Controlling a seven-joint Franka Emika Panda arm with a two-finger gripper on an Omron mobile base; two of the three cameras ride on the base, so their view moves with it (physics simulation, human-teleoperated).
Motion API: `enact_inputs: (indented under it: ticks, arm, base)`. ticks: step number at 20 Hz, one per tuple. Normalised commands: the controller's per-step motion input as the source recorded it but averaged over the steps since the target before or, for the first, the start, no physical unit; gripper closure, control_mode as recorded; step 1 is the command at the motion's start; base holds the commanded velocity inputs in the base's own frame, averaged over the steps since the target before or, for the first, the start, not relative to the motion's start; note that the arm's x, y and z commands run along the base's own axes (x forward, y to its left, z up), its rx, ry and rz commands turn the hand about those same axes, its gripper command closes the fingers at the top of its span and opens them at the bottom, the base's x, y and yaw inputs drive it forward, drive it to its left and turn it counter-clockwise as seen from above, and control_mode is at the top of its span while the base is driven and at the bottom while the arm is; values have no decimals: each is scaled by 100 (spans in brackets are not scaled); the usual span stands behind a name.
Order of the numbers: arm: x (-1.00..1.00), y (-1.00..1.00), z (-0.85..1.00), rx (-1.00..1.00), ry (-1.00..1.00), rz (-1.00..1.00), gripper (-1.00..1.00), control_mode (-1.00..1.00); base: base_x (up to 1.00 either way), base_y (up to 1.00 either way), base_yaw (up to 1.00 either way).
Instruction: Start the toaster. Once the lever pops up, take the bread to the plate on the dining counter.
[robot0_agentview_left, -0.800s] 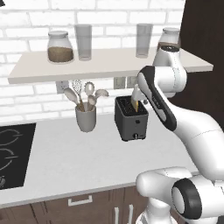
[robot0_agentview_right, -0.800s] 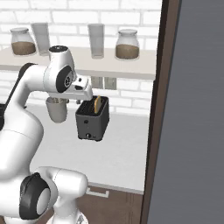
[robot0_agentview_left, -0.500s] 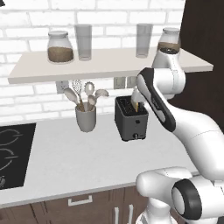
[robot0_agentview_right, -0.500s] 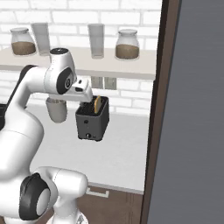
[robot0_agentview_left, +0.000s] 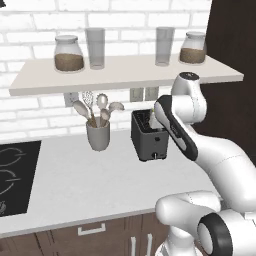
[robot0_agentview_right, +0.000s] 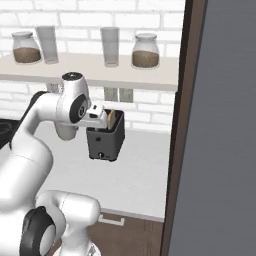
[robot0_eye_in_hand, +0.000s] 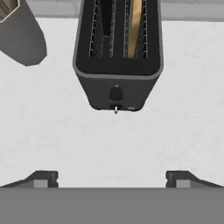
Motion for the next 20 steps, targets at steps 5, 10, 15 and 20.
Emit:
enact_inputs:
  ticks: [5, 10, 15, 20]
  arm:
    - [34, -10, -35, 0, 0, 0, -100, -100]
    - [38, -7, -26, 0, 0, 0, -100, -100]
    - [44, -11, -21, 0, 0, 0, -100, -100]
    - [35, -3, -16, 0, 0, 0, -100, -100]
  base:
    - [0, 0, 0]
    - [0, 0, 0]
    - [0, 0, 0]
    - [0, 0, 0]
